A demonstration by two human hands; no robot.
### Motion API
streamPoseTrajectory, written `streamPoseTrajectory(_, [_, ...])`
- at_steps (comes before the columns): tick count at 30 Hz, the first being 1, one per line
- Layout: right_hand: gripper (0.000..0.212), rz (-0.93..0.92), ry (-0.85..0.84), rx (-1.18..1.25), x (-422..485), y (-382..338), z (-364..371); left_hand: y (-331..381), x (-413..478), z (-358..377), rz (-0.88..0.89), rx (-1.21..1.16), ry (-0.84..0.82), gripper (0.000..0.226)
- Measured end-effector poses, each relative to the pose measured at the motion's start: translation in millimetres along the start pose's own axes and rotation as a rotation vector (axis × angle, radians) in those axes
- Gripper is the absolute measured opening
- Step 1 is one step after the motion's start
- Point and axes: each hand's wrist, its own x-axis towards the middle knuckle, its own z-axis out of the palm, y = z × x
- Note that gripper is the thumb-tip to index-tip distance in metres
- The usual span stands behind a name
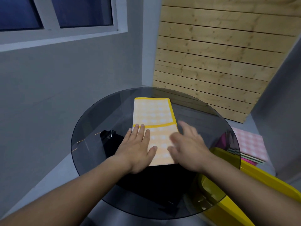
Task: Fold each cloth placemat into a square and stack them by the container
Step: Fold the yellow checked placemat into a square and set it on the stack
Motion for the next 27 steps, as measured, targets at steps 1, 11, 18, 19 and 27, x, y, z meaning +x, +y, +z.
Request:
streamPoseTrajectory(1, [0.049, -0.076, 0.041, -0.048, 7.0, -2.7, 0.4, 0.0, 0.2, 0.4, 0.002, 0.006, 0.0, 0.072])
streamPoseTrajectory(11, [0.07, -0.113, -0.188, -0.193, 40.7, 28.9, 25.4, -3.7, 2.4, 4.0, -0.006, 0.06, 0.003, 0.076])
streamPoseTrajectory(18, [0.07, -0.102, -0.157, -0.217, 39.0, 31.2, 26.7, -17.9, -3.4, 0.0, 0.028, 0.074, -0.055, 0.098])
streamPoseTrajectory(19, [0.07, -0.095, -0.148, -0.213, 38.6, 31.7, 26.6, -23.0, -6.6, -1.4, 0.043, 0.082, -0.063, 0.1])
streamPoseTrajectory(27, [0.055, -0.204, 0.181, -0.025, 20.8, 24.2, 15.6, -40.5, -29.9, -12.5, 0.11, -0.093, -0.084, 0.09])
